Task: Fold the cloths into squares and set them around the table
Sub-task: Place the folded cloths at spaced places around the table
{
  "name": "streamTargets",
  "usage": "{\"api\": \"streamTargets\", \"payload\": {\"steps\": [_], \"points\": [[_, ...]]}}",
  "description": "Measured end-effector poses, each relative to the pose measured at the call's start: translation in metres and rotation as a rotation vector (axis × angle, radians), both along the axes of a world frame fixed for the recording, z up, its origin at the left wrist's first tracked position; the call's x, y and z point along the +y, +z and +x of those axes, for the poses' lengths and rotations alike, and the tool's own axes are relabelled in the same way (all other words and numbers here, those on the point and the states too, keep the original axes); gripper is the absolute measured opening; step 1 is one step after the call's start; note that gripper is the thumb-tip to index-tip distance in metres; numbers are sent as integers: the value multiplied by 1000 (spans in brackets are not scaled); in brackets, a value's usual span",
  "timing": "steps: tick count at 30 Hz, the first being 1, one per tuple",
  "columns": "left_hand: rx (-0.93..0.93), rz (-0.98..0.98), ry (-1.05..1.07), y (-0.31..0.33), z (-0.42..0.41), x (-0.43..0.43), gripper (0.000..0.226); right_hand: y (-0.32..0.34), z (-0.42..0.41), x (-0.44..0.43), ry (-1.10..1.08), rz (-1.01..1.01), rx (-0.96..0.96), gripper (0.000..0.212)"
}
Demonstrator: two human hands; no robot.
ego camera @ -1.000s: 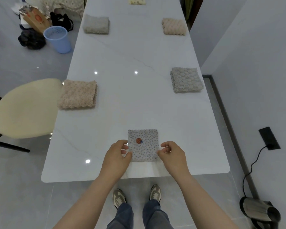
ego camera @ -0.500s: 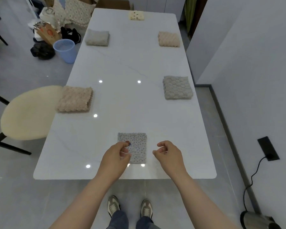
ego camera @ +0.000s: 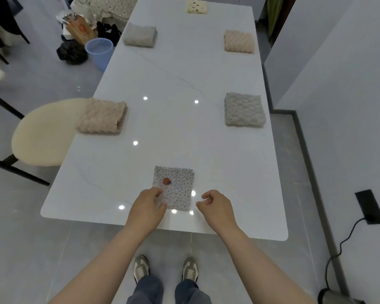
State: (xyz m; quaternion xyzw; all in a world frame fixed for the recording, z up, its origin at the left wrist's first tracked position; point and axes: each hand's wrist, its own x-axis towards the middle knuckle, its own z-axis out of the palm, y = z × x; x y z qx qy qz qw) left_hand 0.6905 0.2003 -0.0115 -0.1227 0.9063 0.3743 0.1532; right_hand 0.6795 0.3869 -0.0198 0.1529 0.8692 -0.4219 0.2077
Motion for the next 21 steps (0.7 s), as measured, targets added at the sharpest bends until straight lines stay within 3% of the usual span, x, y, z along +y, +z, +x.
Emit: {"api": "streamTargets", "payload": {"steps": [7, 12, 16, 21], "points": [[-58, -21, -40, -22, 1, -13, 43, -24, -9, -20, 32, 84, -92, 32], [-48, -30, -82, -26, 2, -14, 43, -33, -11, -33, 39, 109, -104, 14], [-48, -29, -89, -28, 4, -15, 44, -35, -13, -34, 31, 150, -97, 25], [-51, -20, -87, -29, 4, -16, 43, -35, -12, -32, 32, 137, -100, 19]]}}
